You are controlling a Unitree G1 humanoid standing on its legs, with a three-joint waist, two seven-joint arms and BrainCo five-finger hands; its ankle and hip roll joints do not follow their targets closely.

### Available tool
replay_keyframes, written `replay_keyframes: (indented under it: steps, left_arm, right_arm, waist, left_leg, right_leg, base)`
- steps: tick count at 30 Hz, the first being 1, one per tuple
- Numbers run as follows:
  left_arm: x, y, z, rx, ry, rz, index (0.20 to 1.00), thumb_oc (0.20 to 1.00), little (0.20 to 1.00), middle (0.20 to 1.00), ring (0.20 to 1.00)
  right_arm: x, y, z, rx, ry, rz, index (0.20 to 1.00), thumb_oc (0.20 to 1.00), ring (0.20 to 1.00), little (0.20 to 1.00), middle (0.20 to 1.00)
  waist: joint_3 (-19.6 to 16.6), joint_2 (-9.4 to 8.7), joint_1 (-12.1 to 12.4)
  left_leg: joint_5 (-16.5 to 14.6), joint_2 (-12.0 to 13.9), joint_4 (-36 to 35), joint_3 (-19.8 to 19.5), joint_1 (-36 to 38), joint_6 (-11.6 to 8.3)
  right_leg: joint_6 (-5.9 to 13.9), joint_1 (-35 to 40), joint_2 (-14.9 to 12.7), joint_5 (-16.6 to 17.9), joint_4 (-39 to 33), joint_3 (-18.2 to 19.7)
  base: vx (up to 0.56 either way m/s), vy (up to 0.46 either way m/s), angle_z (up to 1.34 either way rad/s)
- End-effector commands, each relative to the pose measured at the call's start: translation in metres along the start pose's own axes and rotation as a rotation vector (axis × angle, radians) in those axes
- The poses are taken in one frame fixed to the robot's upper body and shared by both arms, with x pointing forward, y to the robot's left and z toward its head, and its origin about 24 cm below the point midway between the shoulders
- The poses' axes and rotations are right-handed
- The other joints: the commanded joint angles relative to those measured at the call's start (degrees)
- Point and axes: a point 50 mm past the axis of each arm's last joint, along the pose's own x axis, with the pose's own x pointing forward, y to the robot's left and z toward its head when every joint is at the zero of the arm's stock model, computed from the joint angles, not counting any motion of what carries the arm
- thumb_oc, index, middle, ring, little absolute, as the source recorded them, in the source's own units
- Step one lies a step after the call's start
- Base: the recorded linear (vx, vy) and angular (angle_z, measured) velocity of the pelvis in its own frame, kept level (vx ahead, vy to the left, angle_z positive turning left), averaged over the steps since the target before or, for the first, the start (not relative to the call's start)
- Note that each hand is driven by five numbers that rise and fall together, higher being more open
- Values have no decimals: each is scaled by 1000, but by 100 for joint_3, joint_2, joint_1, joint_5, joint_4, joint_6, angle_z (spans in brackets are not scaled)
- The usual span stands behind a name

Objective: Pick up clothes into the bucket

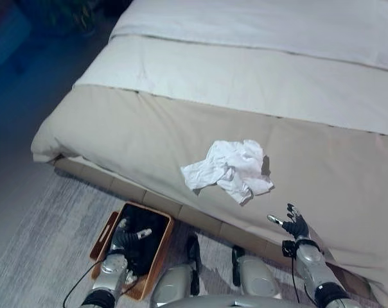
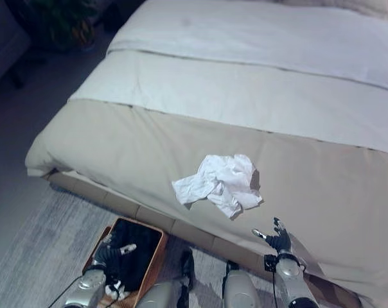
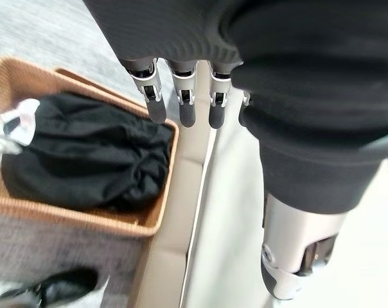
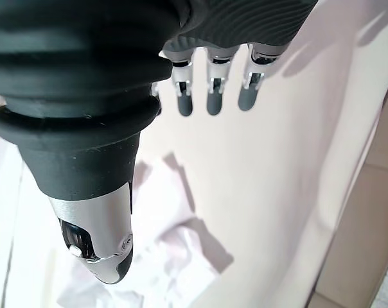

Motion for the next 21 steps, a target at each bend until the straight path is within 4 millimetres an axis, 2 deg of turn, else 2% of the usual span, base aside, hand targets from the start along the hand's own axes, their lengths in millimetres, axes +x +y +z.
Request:
replay_keyframes:
  steps: [1, 3, 4, 5, 9, 10, 11, 12, 13, 14, 15, 19, 20, 21]
  left_arm:
    - [0, 1, -4, 109, 11, -22, 1000, 1000, 1000, 1000, 1000]
    - [-5, -7, -18, 149, 60, -44, 1000, 1000, 1000, 1000, 1000]
    - [-5, -7, -18, 150, 60, -45, 1000, 1000, 1000, 1000, 1000]
    - [-11, -14, -30, 179, 101, -79, 1000, 1000, 1000, 1000, 1000]
    - [-17, -22, -41, 220, 134, -123, 1000, 1000, 1000, 1000, 1000]
    - [-19, -24, -42, 230, 133, -125, 1000, 1000, 1000, 1000, 1000]
    - [-19, -24, -42, 231, 133, -125, 1000, 1000, 1000, 1000, 1000]
    - [-21, -22, -45, 211, 143, -97, 1000, 1000, 1000, 1000, 1000]
    - [-21, -22, -45, 210, 143, -97, 1000, 1000, 1000, 1000, 1000]
    - [-22, -21, -45, 190, 141, -65, 1000, 1000, 1000, 1000, 1000]
    - [-22, -21, -45, 189, 141, -65, 1000, 1000, 1000, 1000, 1000]
    - [-20, -17, -42, 177, 126, -21, 1000, 1000, 1000, 1000, 1000]
    - [-20, -17, -42, 177, 126, -21, 1000, 1000, 1000, 1000, 1000]
    - [-19, -15, -38, 165, 104, -9, 1000, 1000, 1000, 1000, 1000]
  right_arm:
    - [3, -4, 19, 92, -86, 30, 1000, 1000, 1000, 1000, 1000]
    - [2, -1, 19, 142, -82, 42, 1000, 1000, 1000, 1000, 1000]
    - [2, -1, 19, 142, -82, 42, 1000, 1000, 1000, 1000, 1000]
    - [1, 0, 19, 143, -86, 56, 1000, 1000, 1000, 1000, 1000]
    - [-1, 0, 27, 127, -122, 60, 1000, 1000, 1000, 1000, 1000]
    - [0, -5, 46, 66, -209, 30, 1000, 1000, 1000, 1000, 1000]
    - [0, -5, 46, 66, -209, 30, 1000, 1000, 1000, 1000, 1000]
    - [0, -13, 74, -122, -339, -46, 1000, 1000, 1000, 1000, 1000]
    - [0, -13, 74, -124, -339, -47, 1000, 1000, 1000, 1000, 1000]
    - [3, -19, 98, -230, -432, -111, 1000, 1000, 1000, 1000, 1000]
    - [3, -19, 98, -231, -433, -111, 1000, 1000, 1000, 1000, 1000]
    - [16, -28, 158, -572, -600, -234, 1000, 1000, 1000, 1000, 1000]
    - [16, -28, 158, -572, -600, -234, 1000, 1000, 1000, 1000, 1000]
    - [22, -34, 196, -736, -678, -298, 1000, 1000, 1000, 1000, 1000]
  waist:
    - [-17, -141, 24]
    - [-92, -169, 57]
    - [-91, -168, 58]
    - [-119, -172, 71]
    - [-117, -186, 72]
    - [-74, -177, 76]
    - [-75, -176, 76]
    - [-18, -150, 99]
    - [-16, -148, 96]
    - [64, -117, 133]
    - [64, -115, 129]
    - [268, -43, 276]
    - [268, -43, 276]
    - [371, 6, 373]
  left_leg:
    - [-341, -239, 353, -1, -89, -28]
    - [-387, -205, 365, 62, 20, -24]
    - [-388, -205, 365, 63, 23, -24]
    - [-415, -192, 376, 75, 83, -17]
    - [-456, -188, 392, 71, 137, -9]
    - [-467, -194, 413, 48, 110, -1]
    - [-468, -194, 415, 47, 108, -1]
    - [-462, -200, 431, 26, 64, 14]
    - [-466, -200, 436, 23, 63, 14]
    - [-454, -213, 474, -12, -12, 29]
    - [-456, -213, 479, -14, -19, 29]
    - [-424, -257, 537, -103, -284, 62]
    - [-424, -257, 537, -103, -284, 62]
    - [-406, -301, 596, -159, -475, 75]
  right_leg:
    - [216, 187, -134, 1027, -1197, 264]
    - [201, 318, -99, 1018, -1234, 274]
    - [201, 321, -99, 1017, -1235, 274]
    - [193, 386, -82, 980, -1214, 257]
    - [173, 455, -70, 939, -1200, 233]
    - [165, 413, -66, 915, -1158, 215]
    - [164, 411, -66, 913, -1156, 213]
    - [156, 354, -61, 892, -1102, 195]
    - [156, 353, -61, 888, -1095, 193]
    - [155, 255, -68, 873, -995, 157]
    - [155, 247, -68, 870, -987, 155]
    - [141, -98, -74, 817, -723, 130]
    - [141, -98, -74, 817, -723, 130]
    - [136, -336, -98, 809, -594, 130]
  base:
    - [78, -73, -11]
    - [47, -62, -12]
    - [51, -55, -8]
    - [31, -31, -3]
    - [21, -23, 0]
    - [0, 0, 0]
    - [-9, -23, 4]
    - [0, 0, 0]
    - [-35, -16, 2]
    - [-31, -7, 0]
    - [-56, -13, 1]
    - [-41, -2, 4]
    - [-53, 3, 11]
    - [-41, 6, 6]
